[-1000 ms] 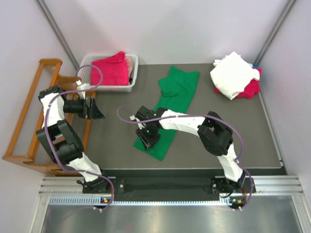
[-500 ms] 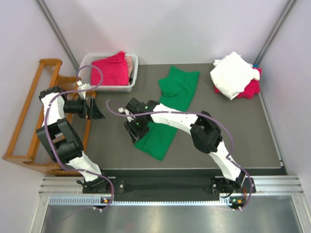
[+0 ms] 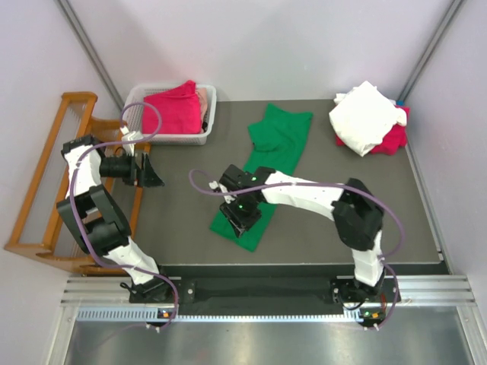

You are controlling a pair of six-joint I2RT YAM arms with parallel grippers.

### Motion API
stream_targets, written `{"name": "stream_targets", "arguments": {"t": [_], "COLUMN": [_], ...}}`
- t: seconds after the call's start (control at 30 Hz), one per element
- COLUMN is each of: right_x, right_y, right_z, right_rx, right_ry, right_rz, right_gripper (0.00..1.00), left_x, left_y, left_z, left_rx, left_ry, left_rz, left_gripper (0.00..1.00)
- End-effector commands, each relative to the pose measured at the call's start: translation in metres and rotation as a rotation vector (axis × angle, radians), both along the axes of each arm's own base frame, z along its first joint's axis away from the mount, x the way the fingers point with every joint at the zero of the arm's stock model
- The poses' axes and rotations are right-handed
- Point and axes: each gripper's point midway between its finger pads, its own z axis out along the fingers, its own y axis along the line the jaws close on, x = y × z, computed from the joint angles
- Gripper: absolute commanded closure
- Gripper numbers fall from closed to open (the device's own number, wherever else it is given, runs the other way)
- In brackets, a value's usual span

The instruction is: Fold and stack the t-shirts

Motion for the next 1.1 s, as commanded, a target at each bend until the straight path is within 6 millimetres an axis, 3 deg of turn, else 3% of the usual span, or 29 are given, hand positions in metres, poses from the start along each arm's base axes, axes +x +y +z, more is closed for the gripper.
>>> {"name": "stream_targets", "arguments": {"t": [0.0,0.13,0.23,0.37,0.57,0.77,1.07], "right_x": [-0.005,-0.014,-0.021,-0.028,-0.025,-0.025,-0.016], "right_y": [-0.016,-0.031,-0.041,-0.049,-0.041,-0.033,-0.035], "right_z": [0.049,0.047,0.034,0.017,0.011,0.008,-0.009], "right_rx": [0.080,0.057,0.026,-0.002,-0.006,-0.017,-0.100], "right_ry": [-0.105,-0.102,-0.081,-0.068,-0.085,-0.101,-0.190], "right_rz": [-0.006,0.001,0.000,0.007,0.023,0.042,0.058], "right_gripper": [0.57,0.57,0.57,0.57,0.58,0.59,0.58], "left_x": [-0.022,-0.022,-0.025,-0.042,-0.053,-0.053,-0.035], "left_y": [-0.017,-0.020,-0.026,-0.048,-0.079,-0.089,-0.071], "left_z": [0.012,0.012,0.009,-0.013,-0.041,-0.037,-0.020], "left_rx": [-0.102,-0.114,-0.111,-0.012,0.105,-0.002,-0.050], "left_ry": [0.105,0.110,0.121,0.183,0.202,0.215,0.148], "left_rz": [-0.016,-0.021,-0.037,-0.124,-0.213,-0.230,-0.149], "left_gripper": [0.02,0.01,0.01,0.01,0.01,0.01,0.01]}}
